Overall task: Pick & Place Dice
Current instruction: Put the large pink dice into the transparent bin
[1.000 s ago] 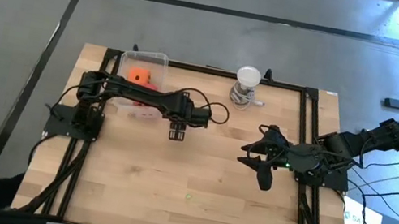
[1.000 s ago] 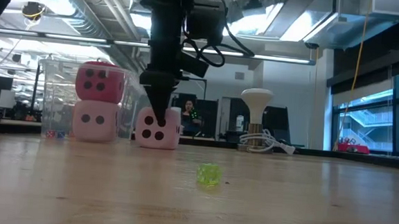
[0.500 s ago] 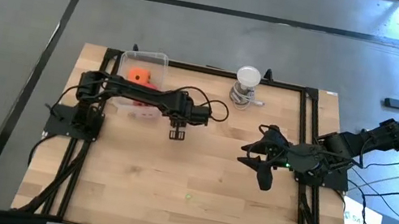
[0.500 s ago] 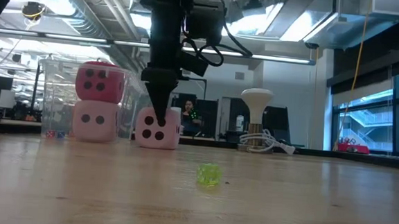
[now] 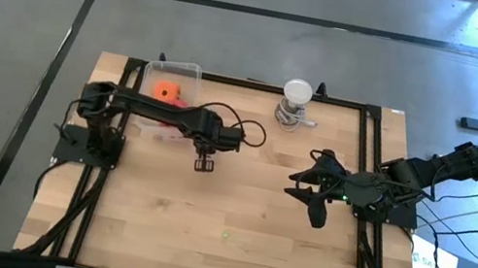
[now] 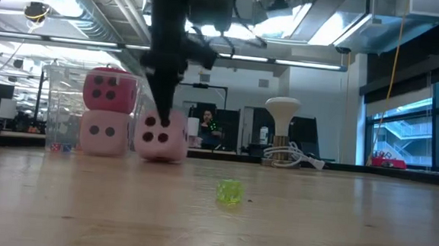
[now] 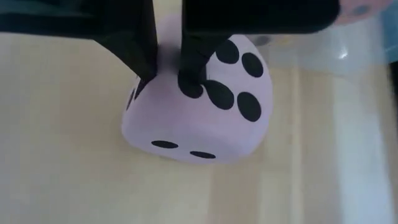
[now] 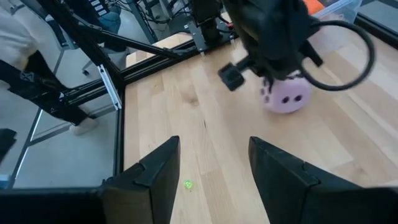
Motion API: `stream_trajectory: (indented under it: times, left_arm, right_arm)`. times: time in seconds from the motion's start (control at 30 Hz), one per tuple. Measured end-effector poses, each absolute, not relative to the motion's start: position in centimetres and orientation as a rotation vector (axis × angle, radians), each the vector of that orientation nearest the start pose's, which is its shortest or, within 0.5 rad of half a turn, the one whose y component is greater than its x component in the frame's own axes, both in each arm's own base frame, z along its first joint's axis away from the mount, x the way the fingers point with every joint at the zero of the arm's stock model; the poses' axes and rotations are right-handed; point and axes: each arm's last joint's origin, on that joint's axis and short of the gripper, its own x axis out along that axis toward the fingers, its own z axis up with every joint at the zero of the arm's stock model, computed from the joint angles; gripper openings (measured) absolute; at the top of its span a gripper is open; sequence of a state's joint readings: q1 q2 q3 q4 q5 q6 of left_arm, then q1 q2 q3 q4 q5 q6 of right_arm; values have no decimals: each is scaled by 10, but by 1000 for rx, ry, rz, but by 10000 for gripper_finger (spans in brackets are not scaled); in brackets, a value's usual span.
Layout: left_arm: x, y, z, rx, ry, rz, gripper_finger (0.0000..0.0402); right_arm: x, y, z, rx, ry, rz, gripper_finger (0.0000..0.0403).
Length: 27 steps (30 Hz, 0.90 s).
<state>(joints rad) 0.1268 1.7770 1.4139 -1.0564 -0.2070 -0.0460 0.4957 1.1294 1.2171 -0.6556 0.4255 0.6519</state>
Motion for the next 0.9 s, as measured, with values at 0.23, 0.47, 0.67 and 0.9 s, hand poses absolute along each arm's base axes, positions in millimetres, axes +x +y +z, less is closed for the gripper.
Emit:
stream_trajectory:
  times: [0.23,0.47,0.67,0.9]
  left_arm:
    - [325,44,263,-53,1316,289,0]
    - [316,38,281,-70,1248,297,0]
    - [304,35,309,-116,1104,326,0]
    - [275,33,345,-112,951,437,0]
  right_arm:
    - [204,97,373,377,505,-97,190]
    - [204,97,373,373,505,-95,190]
    - [204,97,373,372,506,-95,190]
    - [204,97,373,372,506,-95,190]
